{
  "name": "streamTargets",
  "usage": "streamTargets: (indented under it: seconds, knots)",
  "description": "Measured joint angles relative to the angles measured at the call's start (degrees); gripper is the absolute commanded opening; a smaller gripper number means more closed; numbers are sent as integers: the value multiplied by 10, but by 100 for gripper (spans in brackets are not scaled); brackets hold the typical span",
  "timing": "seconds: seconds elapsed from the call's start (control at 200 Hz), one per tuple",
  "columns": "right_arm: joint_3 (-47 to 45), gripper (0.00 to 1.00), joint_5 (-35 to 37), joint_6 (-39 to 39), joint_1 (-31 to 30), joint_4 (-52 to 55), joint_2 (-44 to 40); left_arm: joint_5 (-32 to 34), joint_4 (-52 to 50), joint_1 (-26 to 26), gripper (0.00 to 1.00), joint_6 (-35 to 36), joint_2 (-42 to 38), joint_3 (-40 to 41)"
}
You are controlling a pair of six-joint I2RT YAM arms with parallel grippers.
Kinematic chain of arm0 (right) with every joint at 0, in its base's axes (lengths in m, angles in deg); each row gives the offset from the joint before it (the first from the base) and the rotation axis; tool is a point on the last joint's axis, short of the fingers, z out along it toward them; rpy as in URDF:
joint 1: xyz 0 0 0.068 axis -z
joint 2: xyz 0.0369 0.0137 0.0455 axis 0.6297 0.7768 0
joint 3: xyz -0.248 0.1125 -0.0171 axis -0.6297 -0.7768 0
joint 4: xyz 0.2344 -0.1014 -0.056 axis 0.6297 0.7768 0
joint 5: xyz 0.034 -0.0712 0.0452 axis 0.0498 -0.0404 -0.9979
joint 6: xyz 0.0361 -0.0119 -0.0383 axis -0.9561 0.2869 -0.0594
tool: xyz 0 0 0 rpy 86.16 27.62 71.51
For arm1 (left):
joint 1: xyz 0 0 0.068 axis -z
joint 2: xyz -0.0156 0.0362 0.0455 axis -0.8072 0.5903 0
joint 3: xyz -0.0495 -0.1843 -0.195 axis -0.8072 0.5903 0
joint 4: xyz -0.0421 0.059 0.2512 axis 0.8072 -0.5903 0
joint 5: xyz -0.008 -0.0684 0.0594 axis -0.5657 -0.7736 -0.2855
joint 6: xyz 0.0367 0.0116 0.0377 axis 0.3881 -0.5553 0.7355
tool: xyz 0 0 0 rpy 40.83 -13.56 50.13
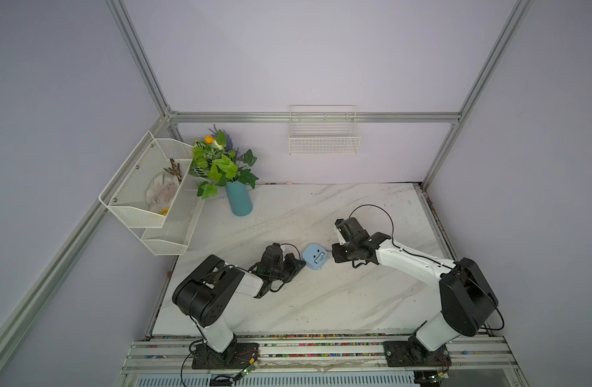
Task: Remove the battery from the alarm
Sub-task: Adjust the alarm at the center of the board.
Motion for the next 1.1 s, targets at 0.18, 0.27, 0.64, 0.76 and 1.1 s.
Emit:
streamTargets:
  seconds: [0.18,0.27,0.64,0.76,1.1]
  knots:
    - [-7,0,-23,5,6,-8,-10,0,-25,-1,0,6,0,-21]
    - [-17,0,-28,8,8,-8,-23,-1,-32,-3,0,9,1,-25]
    - [-20,0,-9,16,1,10,-77,-6,-67,-12,62,28,-14,-28]
    - [3,0,8,29,-1,34,-88,-3,-127,-27,78,53,-72,-35]
    - [62,0,0,96,-1,96,-87,20,-345,-47,84,165,-92,-185]
